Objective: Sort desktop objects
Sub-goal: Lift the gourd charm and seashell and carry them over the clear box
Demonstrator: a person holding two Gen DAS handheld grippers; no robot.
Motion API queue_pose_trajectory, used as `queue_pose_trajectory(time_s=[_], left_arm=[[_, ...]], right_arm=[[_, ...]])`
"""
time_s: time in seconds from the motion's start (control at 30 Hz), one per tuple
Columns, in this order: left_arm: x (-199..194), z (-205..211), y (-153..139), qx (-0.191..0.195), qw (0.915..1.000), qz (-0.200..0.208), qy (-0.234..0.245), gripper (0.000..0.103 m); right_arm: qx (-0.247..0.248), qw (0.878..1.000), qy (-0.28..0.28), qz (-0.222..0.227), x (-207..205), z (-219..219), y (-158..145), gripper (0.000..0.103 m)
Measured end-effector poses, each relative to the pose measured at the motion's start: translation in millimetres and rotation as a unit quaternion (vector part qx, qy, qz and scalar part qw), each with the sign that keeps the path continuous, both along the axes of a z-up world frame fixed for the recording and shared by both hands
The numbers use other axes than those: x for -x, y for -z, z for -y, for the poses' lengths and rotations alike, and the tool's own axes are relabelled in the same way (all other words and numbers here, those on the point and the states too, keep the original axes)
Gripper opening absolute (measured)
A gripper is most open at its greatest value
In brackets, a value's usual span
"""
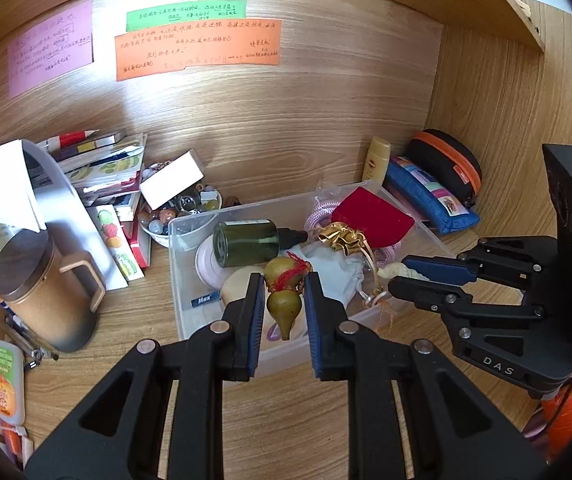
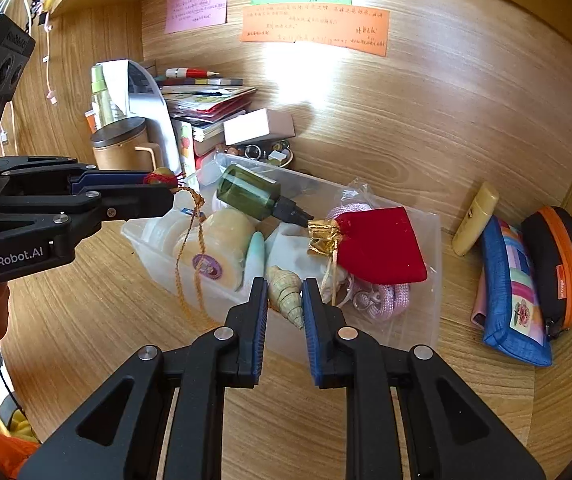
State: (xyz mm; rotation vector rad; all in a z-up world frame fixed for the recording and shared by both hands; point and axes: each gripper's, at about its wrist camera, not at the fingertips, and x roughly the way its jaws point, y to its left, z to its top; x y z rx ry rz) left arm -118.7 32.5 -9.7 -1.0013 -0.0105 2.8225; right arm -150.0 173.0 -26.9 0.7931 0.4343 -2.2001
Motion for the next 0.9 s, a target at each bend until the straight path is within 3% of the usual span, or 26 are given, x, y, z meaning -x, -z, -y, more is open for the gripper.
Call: queue_pose_trajectory(time_s=[0.9], left_arm=[[69.5, -7.4, 35.3, 0.008, 0.9986, 0.050, 0.017, 0.019]], right_arm=[[-0.004, 0.999, 0.001, 0.036, 53.0, 6.7, 23.2, 0.016]])
